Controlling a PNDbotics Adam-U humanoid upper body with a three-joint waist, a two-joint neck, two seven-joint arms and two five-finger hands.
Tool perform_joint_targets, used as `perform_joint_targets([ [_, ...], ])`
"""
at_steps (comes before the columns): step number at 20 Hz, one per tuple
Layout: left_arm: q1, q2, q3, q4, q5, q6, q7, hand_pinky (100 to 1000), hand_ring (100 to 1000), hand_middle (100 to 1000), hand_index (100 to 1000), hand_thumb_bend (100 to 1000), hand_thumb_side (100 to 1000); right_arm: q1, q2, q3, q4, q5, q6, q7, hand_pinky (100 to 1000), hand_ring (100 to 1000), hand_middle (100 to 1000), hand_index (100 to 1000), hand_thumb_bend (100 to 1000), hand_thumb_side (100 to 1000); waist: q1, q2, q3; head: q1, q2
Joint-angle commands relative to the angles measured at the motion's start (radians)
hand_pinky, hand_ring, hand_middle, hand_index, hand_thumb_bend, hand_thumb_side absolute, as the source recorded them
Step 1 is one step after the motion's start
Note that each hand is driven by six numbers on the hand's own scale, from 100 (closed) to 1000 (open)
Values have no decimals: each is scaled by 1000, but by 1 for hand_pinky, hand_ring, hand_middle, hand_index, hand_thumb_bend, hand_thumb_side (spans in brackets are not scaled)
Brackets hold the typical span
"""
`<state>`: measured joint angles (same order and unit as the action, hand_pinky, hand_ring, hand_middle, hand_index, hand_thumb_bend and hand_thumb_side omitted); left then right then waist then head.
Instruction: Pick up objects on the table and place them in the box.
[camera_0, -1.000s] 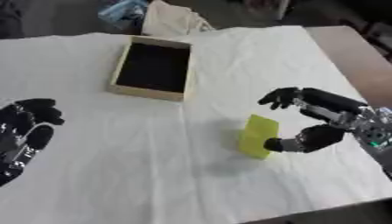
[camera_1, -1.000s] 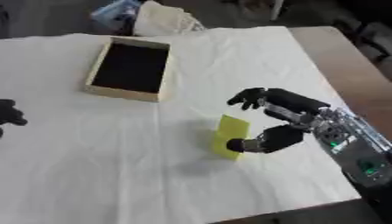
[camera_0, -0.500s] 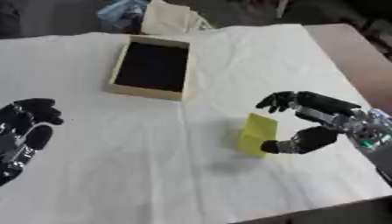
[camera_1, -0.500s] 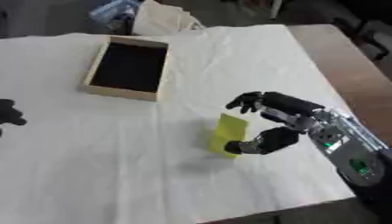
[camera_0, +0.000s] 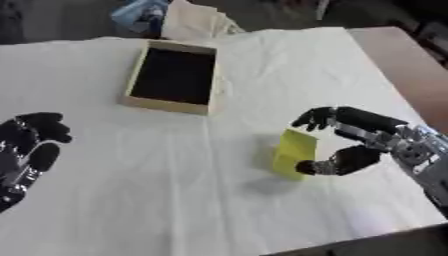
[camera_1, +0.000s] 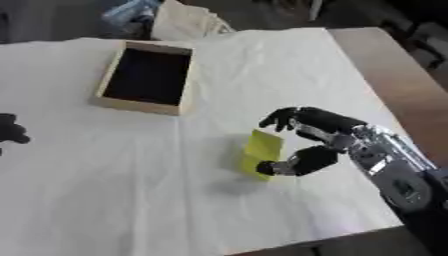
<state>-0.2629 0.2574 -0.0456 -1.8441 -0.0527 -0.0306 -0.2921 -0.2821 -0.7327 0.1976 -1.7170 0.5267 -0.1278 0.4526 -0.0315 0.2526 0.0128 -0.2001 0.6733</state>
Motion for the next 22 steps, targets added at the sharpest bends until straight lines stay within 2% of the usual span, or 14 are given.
perform_joint_targets([
  [1, -10, 16, 0, -12, 2, -1, -2, 851, 655, 621, 782, 538, 632, -15, -14, -5, 5, 14, -5, -2, 760, 784, 845, 898, 527, 802, 1, -14, 0, -4, 2],
  [12, -10, 16, -1, -12, 2, -1, -3, 852, 655, 622, 782, 537, 633, -18, -11, 4, 23, 42, -13, -19, 754, 775, 834, 862, 477, 754, 1, -14, 2, -6, 2],
  [22, -12, 16, -2, -12, 0, -1, -6, 852, 655, 623, 782, 537, 635, -21, -10, 7, 30, 54, -13, -40, 744, 760, 817, 816, 382, 587, 0, -14, 5, -7, 3],
])
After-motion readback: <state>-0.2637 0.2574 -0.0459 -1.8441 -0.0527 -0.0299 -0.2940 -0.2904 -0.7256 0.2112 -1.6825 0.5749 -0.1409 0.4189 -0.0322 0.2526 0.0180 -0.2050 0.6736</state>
